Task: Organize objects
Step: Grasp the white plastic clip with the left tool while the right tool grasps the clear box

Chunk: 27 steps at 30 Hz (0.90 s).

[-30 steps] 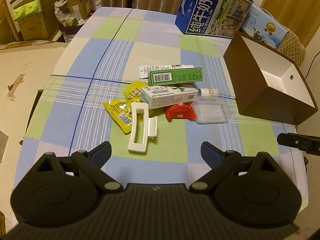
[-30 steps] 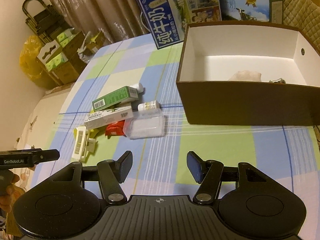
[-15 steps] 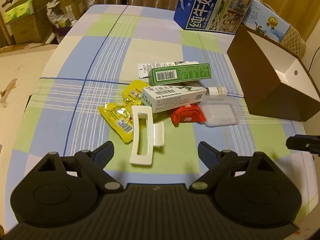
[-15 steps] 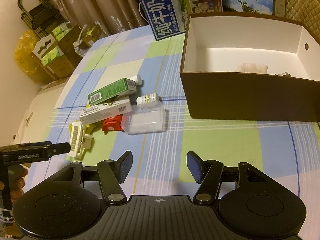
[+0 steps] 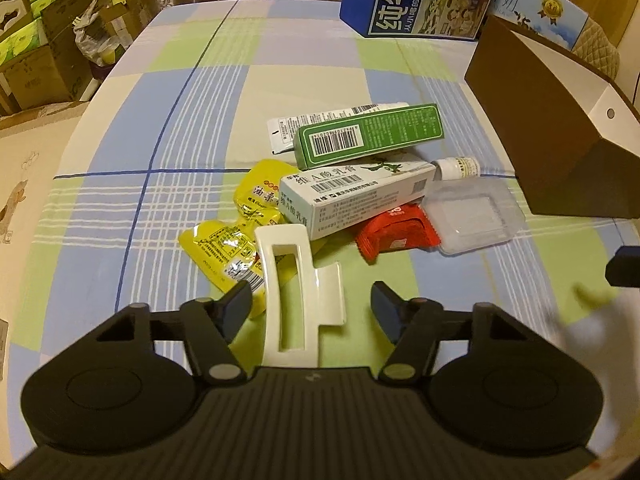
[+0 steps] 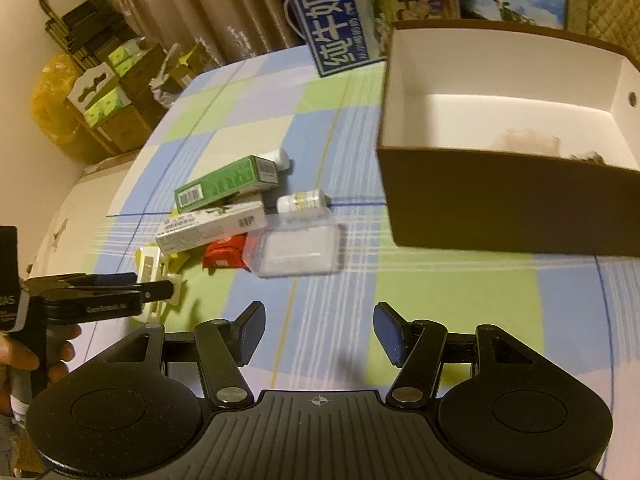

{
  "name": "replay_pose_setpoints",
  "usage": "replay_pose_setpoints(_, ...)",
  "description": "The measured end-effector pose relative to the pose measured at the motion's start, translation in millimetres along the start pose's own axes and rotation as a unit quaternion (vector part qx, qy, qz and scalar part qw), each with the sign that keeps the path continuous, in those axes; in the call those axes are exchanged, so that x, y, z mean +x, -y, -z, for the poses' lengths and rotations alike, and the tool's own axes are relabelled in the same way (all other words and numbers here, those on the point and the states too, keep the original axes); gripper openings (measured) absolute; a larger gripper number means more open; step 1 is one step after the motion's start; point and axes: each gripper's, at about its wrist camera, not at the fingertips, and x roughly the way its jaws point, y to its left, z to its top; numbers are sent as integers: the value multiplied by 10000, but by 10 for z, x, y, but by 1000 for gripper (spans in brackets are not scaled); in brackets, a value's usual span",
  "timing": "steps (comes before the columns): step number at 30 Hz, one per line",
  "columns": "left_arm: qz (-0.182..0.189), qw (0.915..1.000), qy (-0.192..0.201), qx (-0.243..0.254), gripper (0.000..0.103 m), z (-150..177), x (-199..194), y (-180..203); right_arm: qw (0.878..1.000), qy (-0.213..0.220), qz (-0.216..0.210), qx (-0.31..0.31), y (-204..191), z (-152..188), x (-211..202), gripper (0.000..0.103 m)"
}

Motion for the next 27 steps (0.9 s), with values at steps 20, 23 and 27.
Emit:
replay_pose_setpoints(20,-235,9984,53,-512,37,129,-173,-324,9944,385,-163,-968,-301,-497,966,57)
replay_pose_setpoints(23,-366,9970,27,-687,37,158,-205,-454,9930,258,-136,-1149,-306,-577,1124,57)
replay_pose_setpoints(27,-492,9947,21,-899,37,199,-250,-591,9921,84,-214,-1236,-254,-616,1249,57)
